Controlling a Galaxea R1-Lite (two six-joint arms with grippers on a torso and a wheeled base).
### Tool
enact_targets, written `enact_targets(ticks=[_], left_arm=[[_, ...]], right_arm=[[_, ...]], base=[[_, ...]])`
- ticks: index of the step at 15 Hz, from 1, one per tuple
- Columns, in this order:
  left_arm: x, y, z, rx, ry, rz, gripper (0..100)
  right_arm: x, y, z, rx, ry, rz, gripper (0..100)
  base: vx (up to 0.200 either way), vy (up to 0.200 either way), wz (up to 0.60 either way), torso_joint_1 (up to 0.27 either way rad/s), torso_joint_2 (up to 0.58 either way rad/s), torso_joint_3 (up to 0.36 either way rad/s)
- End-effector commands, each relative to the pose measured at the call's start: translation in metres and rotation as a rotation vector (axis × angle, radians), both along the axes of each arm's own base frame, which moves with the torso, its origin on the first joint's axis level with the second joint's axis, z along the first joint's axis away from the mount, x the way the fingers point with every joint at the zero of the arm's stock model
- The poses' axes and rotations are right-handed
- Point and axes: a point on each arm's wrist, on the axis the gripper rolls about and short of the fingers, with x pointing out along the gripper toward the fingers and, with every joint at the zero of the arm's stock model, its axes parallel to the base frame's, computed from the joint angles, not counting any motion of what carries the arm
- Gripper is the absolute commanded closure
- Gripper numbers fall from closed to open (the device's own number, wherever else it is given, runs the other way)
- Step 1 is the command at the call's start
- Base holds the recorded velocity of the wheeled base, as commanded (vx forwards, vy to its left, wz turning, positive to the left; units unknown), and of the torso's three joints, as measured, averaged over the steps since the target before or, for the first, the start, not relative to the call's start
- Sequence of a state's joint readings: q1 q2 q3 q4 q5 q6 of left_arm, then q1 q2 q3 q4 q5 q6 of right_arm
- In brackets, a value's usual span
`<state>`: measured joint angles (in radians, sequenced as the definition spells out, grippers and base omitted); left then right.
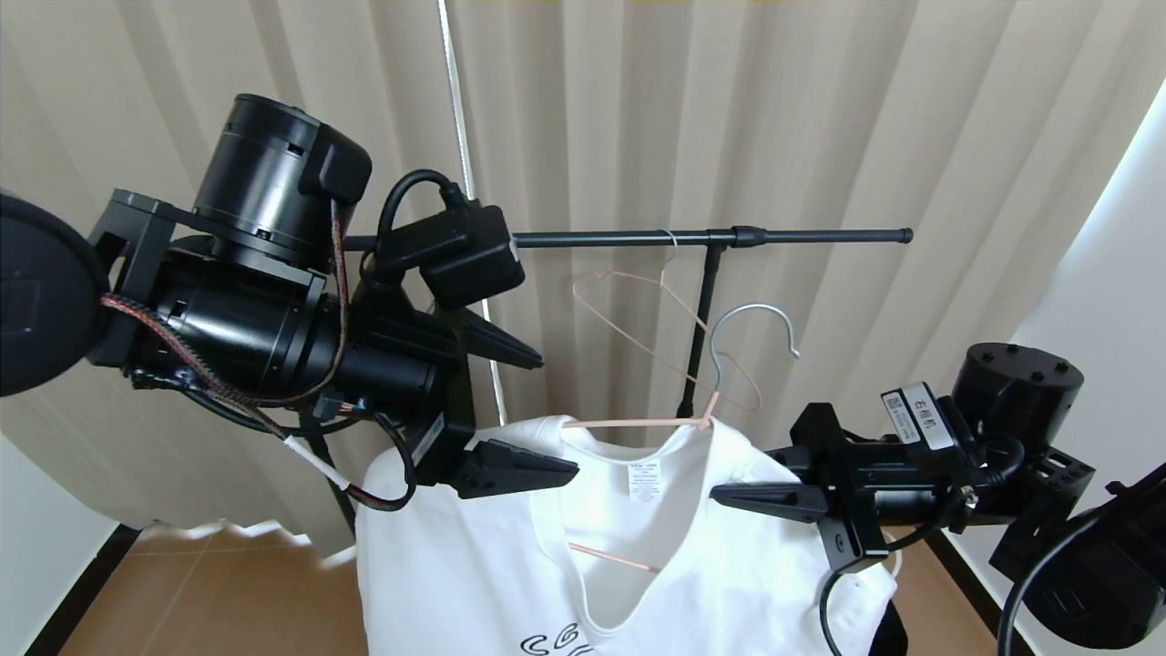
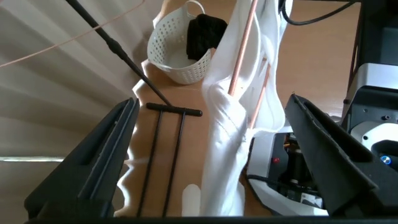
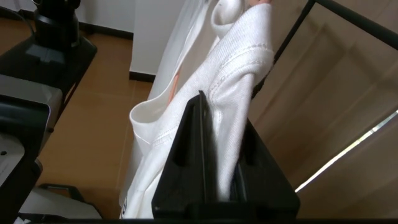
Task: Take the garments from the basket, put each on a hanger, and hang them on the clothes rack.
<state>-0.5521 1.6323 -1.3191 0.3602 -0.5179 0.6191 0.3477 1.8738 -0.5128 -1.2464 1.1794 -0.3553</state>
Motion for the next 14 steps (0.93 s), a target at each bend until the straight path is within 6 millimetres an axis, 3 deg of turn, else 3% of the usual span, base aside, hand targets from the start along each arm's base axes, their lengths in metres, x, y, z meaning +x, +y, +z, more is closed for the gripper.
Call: enact_targets(ticks=[1, 14], left_arm=[[0.004, -0.003, -0.007, 0.012, 0.024, -0.007, 0], [0.002, -0.012, -0.024, 0.035, 0.078, -0.047, 0]], right_arm=[[-0.002, 0.002, 0.002, 0.002, -0.006, 0.009, 100], [-0.013, 0.002, 0.013, 0.031, -0.079, 0.024, 100]], base=[[0.000, 0.000, 0.00, 0.000, 0.00, 0.000], [0.000, 0.000, 0.00, 0.000, 0.00, 0.000]])
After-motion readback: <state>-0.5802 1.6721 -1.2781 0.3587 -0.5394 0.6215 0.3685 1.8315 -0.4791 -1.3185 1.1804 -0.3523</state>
